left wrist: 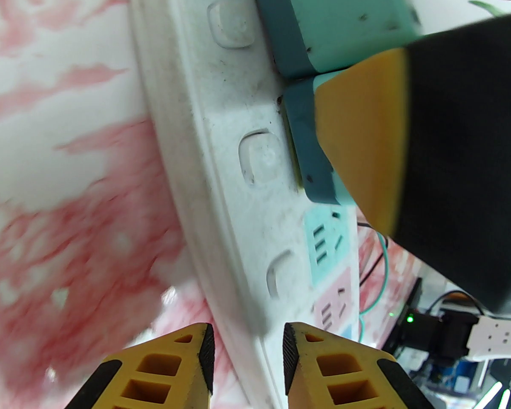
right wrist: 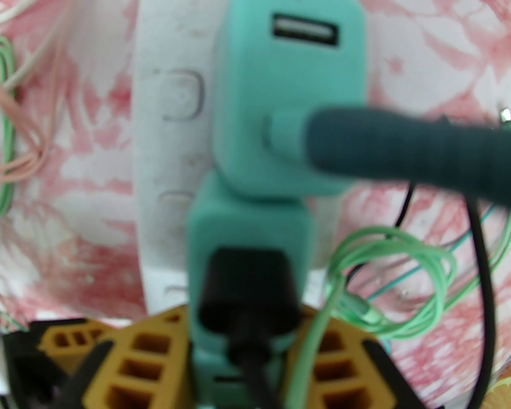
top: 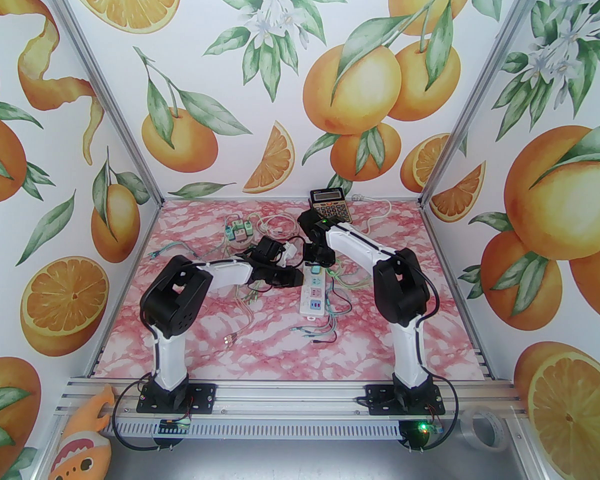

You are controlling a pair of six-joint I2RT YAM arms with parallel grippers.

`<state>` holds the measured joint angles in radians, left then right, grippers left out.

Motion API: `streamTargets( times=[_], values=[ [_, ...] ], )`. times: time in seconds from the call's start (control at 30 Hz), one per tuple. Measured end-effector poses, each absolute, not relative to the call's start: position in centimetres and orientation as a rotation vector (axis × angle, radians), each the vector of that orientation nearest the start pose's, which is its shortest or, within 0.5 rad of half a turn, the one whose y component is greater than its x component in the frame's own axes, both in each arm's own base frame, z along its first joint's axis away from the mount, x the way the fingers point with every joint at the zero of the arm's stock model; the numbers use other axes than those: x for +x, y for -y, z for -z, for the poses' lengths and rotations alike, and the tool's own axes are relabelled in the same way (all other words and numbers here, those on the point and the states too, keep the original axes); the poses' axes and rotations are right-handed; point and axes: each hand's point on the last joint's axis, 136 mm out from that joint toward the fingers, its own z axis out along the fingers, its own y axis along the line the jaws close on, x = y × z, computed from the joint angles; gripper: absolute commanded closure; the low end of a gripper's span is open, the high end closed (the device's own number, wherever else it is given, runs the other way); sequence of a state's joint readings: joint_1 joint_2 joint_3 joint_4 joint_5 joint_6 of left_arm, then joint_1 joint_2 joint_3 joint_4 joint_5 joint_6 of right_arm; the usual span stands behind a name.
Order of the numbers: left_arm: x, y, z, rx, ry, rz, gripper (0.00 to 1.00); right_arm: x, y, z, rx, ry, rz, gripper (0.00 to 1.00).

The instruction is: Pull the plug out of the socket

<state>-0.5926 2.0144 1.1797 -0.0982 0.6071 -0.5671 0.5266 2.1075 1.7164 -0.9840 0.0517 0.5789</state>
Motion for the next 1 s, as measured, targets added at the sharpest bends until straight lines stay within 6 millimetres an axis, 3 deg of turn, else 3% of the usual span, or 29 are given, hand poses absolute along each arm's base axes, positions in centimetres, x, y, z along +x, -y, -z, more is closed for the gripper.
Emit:
streamTargets(
  times=[0.47, 0.8, 1.0],
  values=[
    [36.5, 34.9, -3.9, 0.203, -2.636, 1.246, 0.75, 39.5, -21.9, -6.1, 0.097, -2.931, -0.111, 0.76],
    [36.4, 34.9, -3.7, 0.208, -2.639, 1.25, 0.75, 39.5, -21.9, -6.1, 0.102, -2.931, -0.114, 0.77],
    [36.5, 34.9, -3.6, 0.253, -2.633, 1.2, 0.85, 39.4, -21.8, -6.2, 0.136, -2.935, -0.104, 0.79]
  ],
)
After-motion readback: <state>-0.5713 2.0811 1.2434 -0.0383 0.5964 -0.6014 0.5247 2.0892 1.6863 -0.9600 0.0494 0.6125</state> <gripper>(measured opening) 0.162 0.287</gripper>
